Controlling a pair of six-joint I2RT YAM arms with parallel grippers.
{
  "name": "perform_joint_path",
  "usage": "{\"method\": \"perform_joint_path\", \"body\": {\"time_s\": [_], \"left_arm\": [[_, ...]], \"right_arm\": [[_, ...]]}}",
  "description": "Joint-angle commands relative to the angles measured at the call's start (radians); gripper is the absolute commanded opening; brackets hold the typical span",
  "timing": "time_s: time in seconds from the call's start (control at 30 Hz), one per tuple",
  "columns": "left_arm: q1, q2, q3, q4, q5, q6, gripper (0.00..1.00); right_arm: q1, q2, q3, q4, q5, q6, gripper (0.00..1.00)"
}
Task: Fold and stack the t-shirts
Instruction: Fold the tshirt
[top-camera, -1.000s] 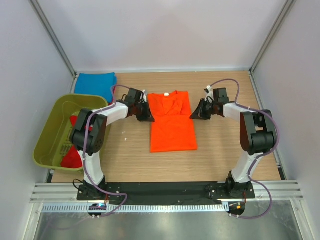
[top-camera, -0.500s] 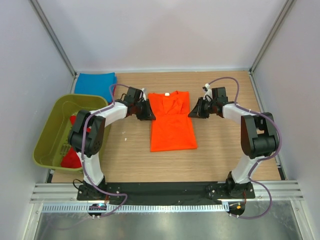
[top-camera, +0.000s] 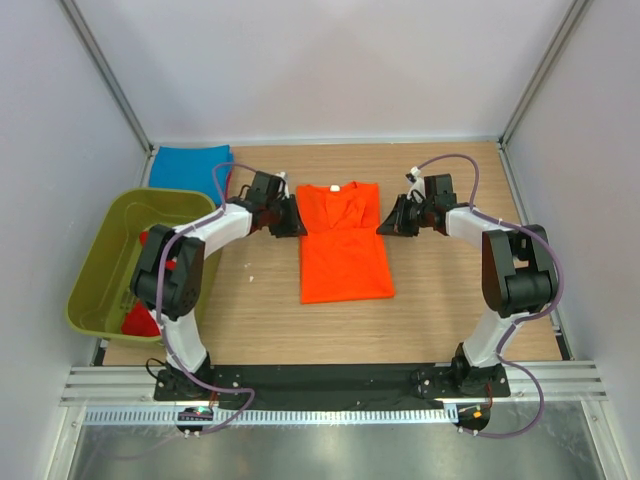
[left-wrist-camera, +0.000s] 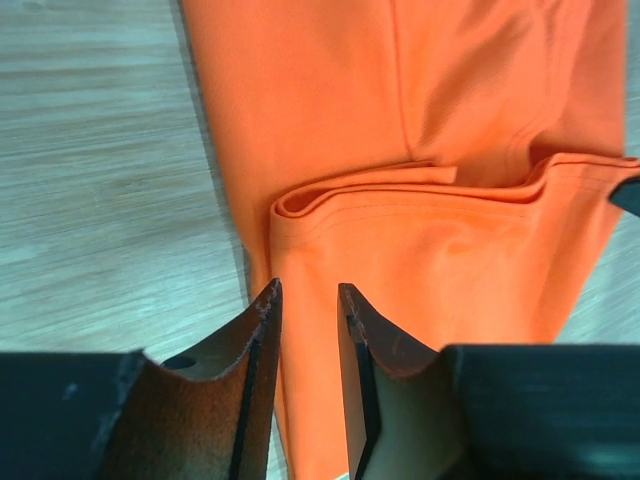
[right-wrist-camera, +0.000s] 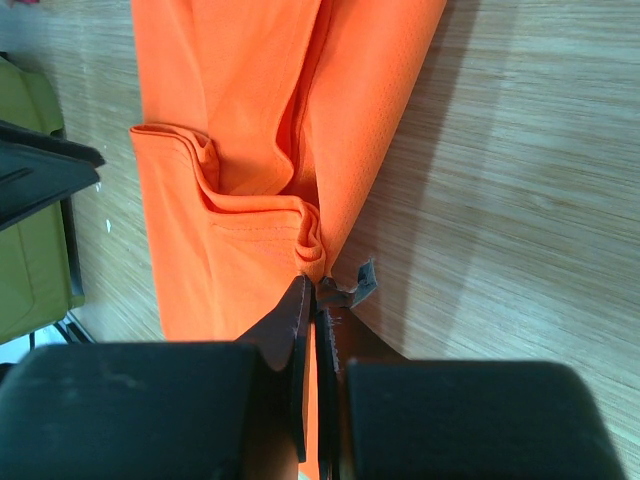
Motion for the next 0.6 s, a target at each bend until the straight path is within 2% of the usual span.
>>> {"method": "perform_joint_path", "body": {"time_s": [0.0,0.57], "left_arm": [[-0.013,-0.072,0.022,0.012,-0.044,0.015,0.31],[-0.014,0.069,0.059,0.012,-0.021,0.059,0.32]], "right_arm": [[0.004,-0.034,0.0,0.025,-0.006,0.006,0.01],[0.004,-0.022,0.009,0.019,-0.009,0.003,0.01]]}}
